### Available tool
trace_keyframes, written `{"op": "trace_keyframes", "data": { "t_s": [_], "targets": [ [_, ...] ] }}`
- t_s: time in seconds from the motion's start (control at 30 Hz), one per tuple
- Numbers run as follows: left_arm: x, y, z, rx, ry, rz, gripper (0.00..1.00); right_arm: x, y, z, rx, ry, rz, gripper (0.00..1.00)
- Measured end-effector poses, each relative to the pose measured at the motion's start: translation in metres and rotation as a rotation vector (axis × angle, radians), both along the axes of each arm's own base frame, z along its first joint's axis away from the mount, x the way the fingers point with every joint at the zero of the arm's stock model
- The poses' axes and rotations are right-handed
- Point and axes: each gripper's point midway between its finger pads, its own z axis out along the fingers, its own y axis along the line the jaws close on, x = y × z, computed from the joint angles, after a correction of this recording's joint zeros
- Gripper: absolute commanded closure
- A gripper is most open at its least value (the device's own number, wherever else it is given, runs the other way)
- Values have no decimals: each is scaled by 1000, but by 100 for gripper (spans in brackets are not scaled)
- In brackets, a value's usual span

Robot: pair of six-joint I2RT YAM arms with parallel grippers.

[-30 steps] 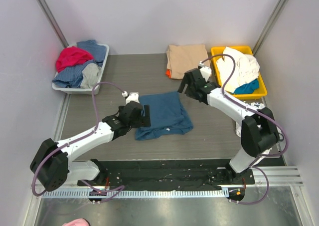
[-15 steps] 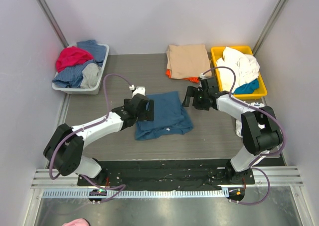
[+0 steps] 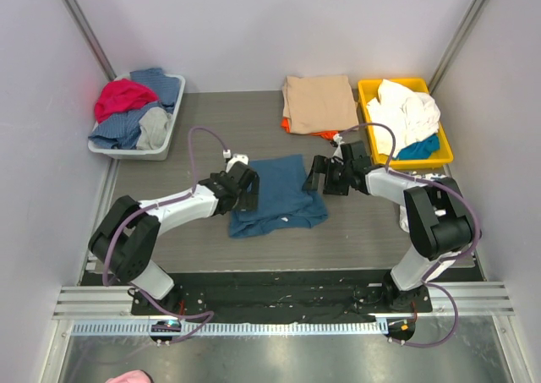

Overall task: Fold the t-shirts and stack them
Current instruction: Fold the tshirt, then neatly place the folded tshirt to the corner

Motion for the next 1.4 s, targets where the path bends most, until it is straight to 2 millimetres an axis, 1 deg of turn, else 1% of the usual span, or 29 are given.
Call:
{"op": "trace_keyframes", "data": {
  "t_s": [0.5,1.1,1.27,1.3,1.4],
  "targets": [
    [-1,3,-2,-1,11,17,0,-1,18,3,147,-68,32,9],
    [-2,3,-2,-5,16,19,0,-2,31,3,218,-47,71,11],
    [-3,3,-2,-5,17,20,0,-1,40,2,221,-39,96,12],
    [-3,3,-3,-5,17,20,0,-1,42,2,221,-39,101,13],
    [-4,4,-4,-3,20,21,0,0,46,2,222,-37,113,19]
  ]
}}
